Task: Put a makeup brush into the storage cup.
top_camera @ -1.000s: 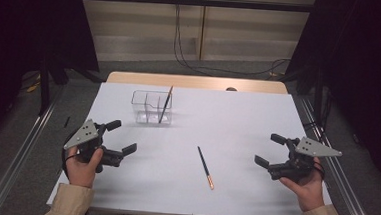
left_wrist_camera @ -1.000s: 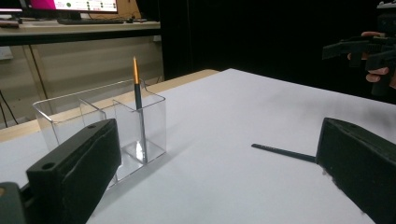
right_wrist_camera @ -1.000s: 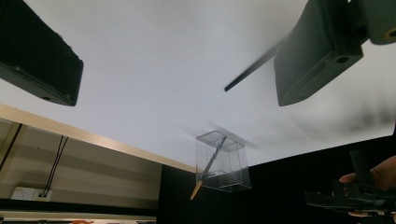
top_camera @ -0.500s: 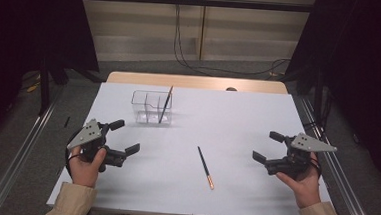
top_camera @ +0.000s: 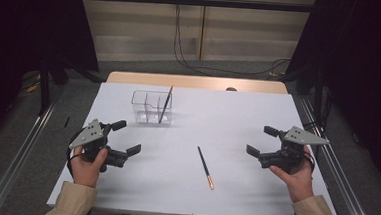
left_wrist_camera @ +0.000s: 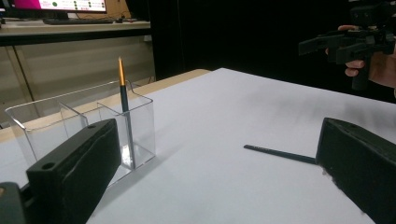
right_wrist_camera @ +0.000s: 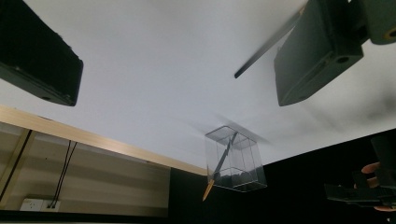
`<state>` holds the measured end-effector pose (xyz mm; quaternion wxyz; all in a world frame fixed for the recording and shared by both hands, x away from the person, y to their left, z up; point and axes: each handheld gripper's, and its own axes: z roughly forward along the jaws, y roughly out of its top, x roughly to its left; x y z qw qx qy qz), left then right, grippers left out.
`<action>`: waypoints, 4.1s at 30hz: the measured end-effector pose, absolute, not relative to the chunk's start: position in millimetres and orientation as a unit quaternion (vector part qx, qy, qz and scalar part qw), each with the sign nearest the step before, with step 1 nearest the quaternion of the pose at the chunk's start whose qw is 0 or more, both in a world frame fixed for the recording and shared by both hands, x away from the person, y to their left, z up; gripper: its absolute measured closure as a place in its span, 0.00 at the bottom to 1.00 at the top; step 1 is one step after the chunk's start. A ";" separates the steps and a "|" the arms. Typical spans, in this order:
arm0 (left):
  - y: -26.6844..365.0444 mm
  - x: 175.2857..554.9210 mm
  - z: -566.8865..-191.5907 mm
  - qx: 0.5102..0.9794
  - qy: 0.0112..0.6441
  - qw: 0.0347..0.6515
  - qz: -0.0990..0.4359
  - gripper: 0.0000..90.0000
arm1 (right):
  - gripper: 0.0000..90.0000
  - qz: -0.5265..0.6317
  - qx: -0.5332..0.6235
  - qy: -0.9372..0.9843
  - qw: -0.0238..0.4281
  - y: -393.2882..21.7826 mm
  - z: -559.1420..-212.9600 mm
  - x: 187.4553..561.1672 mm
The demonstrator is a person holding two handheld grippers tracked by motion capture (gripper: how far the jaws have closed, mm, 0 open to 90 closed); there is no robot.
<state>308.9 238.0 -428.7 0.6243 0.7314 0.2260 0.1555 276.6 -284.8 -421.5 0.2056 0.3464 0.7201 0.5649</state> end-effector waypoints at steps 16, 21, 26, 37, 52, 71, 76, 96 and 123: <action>235.1 310.7 -430.6 0.734 0.220 0.625 0.150 0.00 | 0.01 0.557 0.342 0.734 0.185 -248.7 -421.6 294.2; 234.8 312.0 -432.3 0.734 0.221 0.626 0.147 0.00 | 0.01 0.547 0.348 0.740 0.180 -244.1 -422.7 296.5; 231.0 314.7 -430.6 0.732 0.217 0.629 0.145 0.00 | 0.01 0.535 0.350 0.749 0.174 -237.6 -423.6 298.5; 225.5 319.2 -430.9 0.734 0.209 0.631 0.139 0.00 | 0.01 0.504 0.354 0.771 0.161 -223.9 -424.3 303.1; 218.1 322.4 -429.8 0.738 0.204 0.629 0.136 0.00 | 0.01 0.462 0.359 0.800 0.131 -205.7 -428.3 310.0; 213.4 322.6 -429.0 0.743 0.198 0.624 0.135 0.00 | 0.01 0.402 0.349 0.840 0.103 -184.0 -426.0 316.7; 213.4 322.3 -427.9 0.743 0.199 0.624 0.136 0.00 | 0.01 0.378 0.350 0.852 0.092 -178.4 -428.1 318.4; 200.5 331.6 -428.8 0.748 0.187 0.625 0.126 0.00 | 0.01 0.309 0.351 0.881 0.070 -173.0 -432.3 319.8; 202.1 330.4 -429.5 0.749 0.189 0.621 0.129 0.00 | 0.07 0.228 0.329 0.916 0.026 -145.8 -439.3 321.9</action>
